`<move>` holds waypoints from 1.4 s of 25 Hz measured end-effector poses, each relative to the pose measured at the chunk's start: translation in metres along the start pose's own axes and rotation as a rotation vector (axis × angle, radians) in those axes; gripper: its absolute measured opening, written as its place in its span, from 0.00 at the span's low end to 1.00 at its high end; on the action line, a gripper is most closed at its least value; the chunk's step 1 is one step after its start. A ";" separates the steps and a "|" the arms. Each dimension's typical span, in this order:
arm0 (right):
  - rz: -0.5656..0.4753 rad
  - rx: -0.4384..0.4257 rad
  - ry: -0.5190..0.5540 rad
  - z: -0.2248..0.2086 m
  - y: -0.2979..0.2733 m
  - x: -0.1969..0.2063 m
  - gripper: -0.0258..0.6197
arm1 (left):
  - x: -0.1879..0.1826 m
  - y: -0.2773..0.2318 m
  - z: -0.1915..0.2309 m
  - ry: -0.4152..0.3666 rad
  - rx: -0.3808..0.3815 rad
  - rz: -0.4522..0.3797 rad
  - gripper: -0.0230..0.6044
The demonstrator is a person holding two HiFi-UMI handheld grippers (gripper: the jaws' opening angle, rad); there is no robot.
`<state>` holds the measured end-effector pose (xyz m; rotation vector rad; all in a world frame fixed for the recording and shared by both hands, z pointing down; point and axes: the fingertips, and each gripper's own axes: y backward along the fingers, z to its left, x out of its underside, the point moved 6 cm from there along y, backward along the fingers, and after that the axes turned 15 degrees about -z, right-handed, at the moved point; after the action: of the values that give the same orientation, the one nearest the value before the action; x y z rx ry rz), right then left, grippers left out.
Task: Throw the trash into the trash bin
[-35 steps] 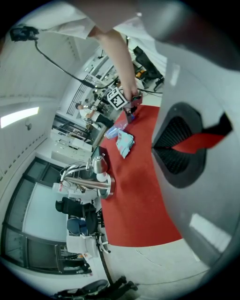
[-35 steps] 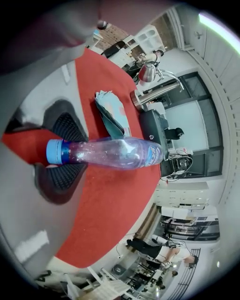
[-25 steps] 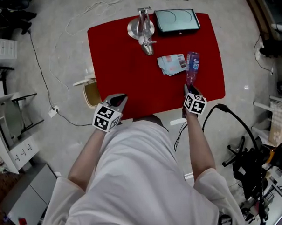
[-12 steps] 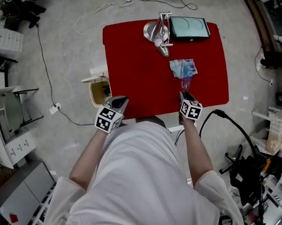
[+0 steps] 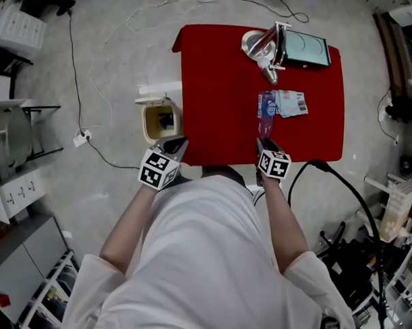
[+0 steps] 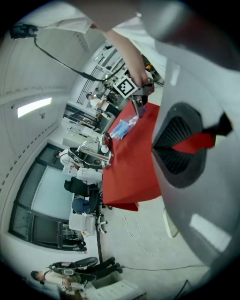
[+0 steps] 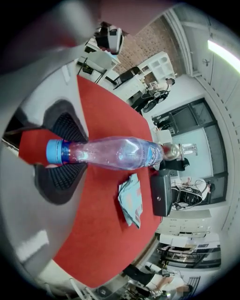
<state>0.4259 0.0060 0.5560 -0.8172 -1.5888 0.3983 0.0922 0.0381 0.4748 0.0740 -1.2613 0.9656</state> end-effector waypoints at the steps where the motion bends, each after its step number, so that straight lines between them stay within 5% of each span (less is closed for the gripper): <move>1: 0.005 -0.019 0.013 0.011 -0.003 0.000 0.26 | 0.002 0.006 0.005 0.008 -0.012 -0.004 0.04; 24: 0.122 -0.475 0.343 0.270 -0.054 0.026 0.26 | 0.061 0.144 0.092 0.162 -0.237 -0.093 0.04; 35: 0.168 -0.558 0.323 0.360 -0.068 0.056 0.26 | 0.098 0.202 0.131 0.214 -0.310 -0.092 0.04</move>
<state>0.0610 0.0680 0.5700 -1.3724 -1.3395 -0.0733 -0.1402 0.1492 0.5125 -0.2073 -1.1845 0.6710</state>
